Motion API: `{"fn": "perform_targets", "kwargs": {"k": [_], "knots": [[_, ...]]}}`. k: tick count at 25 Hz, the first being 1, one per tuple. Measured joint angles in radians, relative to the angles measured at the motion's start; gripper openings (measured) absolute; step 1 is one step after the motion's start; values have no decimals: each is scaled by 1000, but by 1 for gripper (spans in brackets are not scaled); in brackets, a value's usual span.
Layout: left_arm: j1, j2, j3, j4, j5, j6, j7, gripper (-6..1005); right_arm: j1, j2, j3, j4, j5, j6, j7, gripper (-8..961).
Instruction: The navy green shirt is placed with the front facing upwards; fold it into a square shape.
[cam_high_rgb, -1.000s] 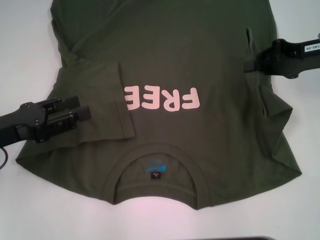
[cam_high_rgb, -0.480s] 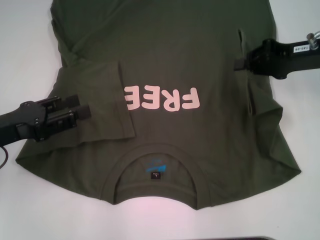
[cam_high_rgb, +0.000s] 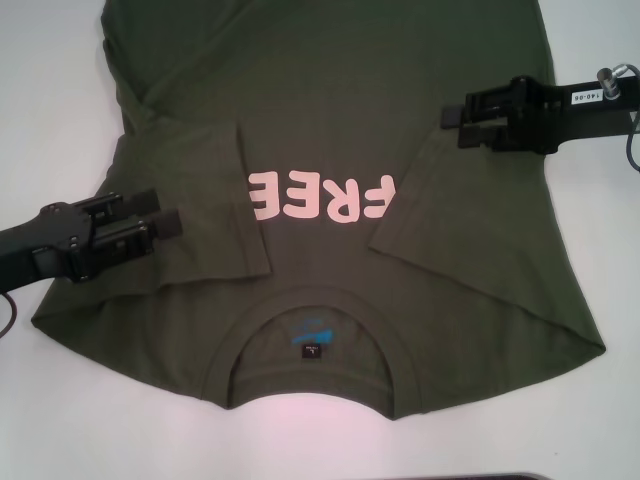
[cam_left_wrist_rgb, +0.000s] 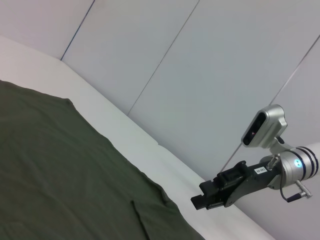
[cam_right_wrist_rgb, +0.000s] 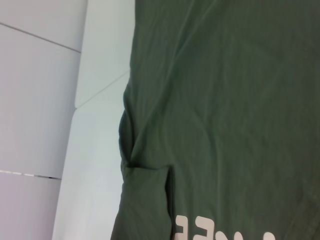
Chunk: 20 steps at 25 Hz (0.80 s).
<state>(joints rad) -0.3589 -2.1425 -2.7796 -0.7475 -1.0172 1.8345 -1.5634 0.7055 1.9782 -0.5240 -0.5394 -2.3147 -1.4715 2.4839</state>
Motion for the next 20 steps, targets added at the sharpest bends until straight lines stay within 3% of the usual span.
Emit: {"fn": "perform_targets", "kwargs": {"k": [8, 16, 20], "knots": [[-4, 2, 0, 2, 0, 2, -2, 625, -11, -7, 1, -8, 84, -67, -175, 639], [-7, 13, 0, 2, -21, 21, -68, 625, -31, 1, 9, -16, 136, -89, -412, 654], [-9, 20, 0, 3, -31, 40, -96, 624, -52, -1, 14, -17, 182, -119, -496, 791]]}}
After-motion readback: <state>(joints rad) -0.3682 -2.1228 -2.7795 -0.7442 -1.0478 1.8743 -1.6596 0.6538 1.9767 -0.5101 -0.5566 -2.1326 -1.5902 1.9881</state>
